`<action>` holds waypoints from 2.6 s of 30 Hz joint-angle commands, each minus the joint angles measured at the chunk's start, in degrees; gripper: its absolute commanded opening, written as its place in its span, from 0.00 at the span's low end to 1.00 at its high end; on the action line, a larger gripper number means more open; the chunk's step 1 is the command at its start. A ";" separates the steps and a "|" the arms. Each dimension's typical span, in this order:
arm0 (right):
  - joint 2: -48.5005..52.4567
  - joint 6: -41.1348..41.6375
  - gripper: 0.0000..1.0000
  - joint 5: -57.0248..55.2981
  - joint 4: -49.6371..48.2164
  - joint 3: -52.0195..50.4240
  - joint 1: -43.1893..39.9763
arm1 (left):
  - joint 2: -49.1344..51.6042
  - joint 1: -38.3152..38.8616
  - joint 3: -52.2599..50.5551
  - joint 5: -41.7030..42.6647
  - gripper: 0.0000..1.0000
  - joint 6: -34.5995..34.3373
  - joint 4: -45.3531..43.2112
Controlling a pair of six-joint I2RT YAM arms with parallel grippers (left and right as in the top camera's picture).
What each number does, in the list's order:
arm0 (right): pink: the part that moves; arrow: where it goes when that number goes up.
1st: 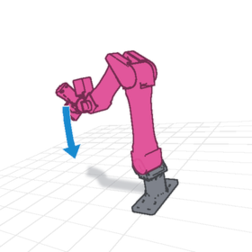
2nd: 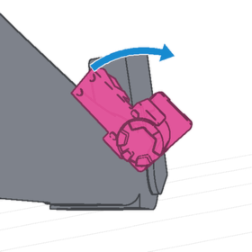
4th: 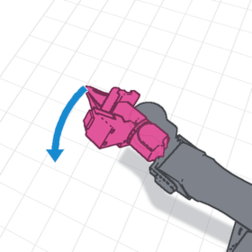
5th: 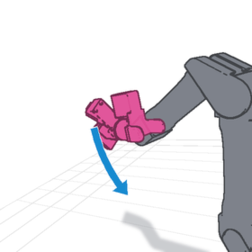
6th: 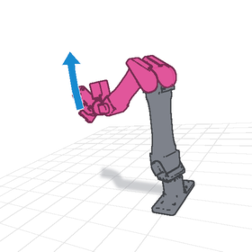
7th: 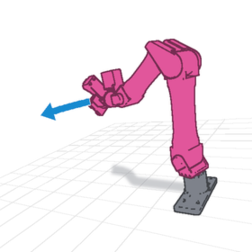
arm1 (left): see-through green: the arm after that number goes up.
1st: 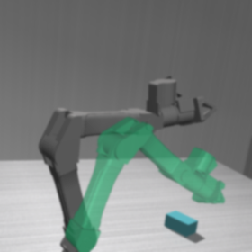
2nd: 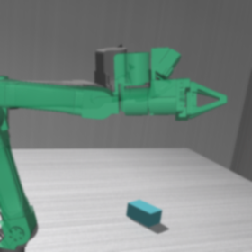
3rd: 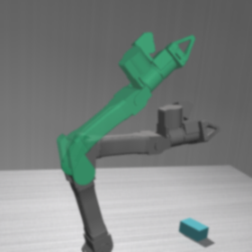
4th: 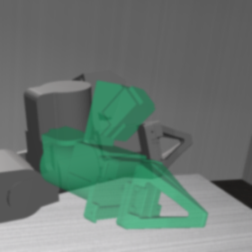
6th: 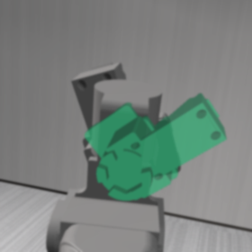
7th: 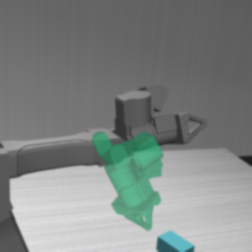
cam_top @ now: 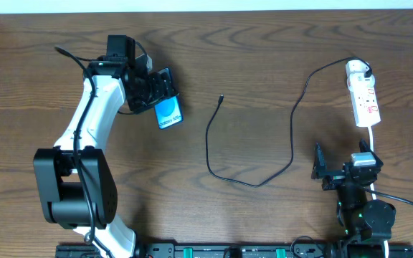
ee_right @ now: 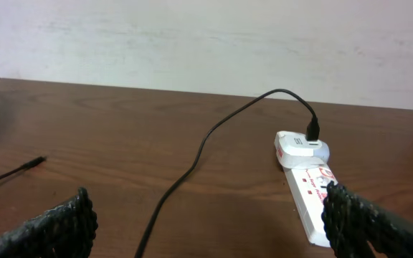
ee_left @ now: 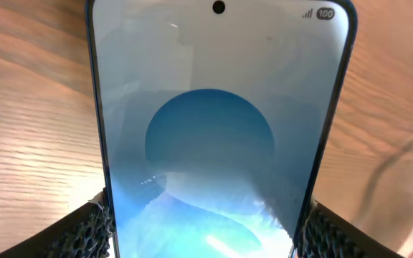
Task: Plug charger to phone and switch on socket
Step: 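Lift the phone with the left gripper and tilt it upright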
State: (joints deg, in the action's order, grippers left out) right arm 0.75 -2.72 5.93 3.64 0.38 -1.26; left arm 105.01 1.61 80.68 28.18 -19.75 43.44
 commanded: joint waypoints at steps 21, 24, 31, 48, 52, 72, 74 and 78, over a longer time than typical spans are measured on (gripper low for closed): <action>0.00 0.42 0.99 -0.02 0.24 -0.07 0.39 | -1.66 -0.13 0.17 13.42 0.75 -15.06 -0.02; 0.00 0.42 0.99 -0.02 0.24 -0.07 0.39 | -1.66 -0.13 0.17 13.42 0.75 -15.06 0.00; 0.00 0.42 0.99 0.00 0.24 -0.07 0.39 | -1.66 -0.13 0.17 13.42 0.74 -20.00 -0.02; 0.00 0.42 0.99 -0.02 0.24 -0.07 0.39 | -1.66 -0.13 0.17 24.28 0.74 -34.75 -0.04; 0.00 0.42 0.99 0.00 0.24 -0.07 0.39 | -1.66 -0.13 0.17 28.39 0.73 -36.81 -0.02; 0.00 0.42 0.99 -0.02 0.24 -0.07 0.39 | -1.66 -0.13 0.17 39.63 0.74 -44.72 -0.04; 0.00 0.42 0.99 0.00 0.24 -0.07 0.39 | -1.66 -0.13 0.17 40.70 0.73 -45.35 -0.04; 0.00 0.42 0.99 -0.02 0.24 -0.07 0.39 | -1.66 -0.13 0.17 42.95 0.74 -46.23 -0.02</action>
State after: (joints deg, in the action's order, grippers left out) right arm 0.75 -2.72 5.93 3.64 0.38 -1.26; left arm 104.99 1.61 80.68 65.91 -64.53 43.42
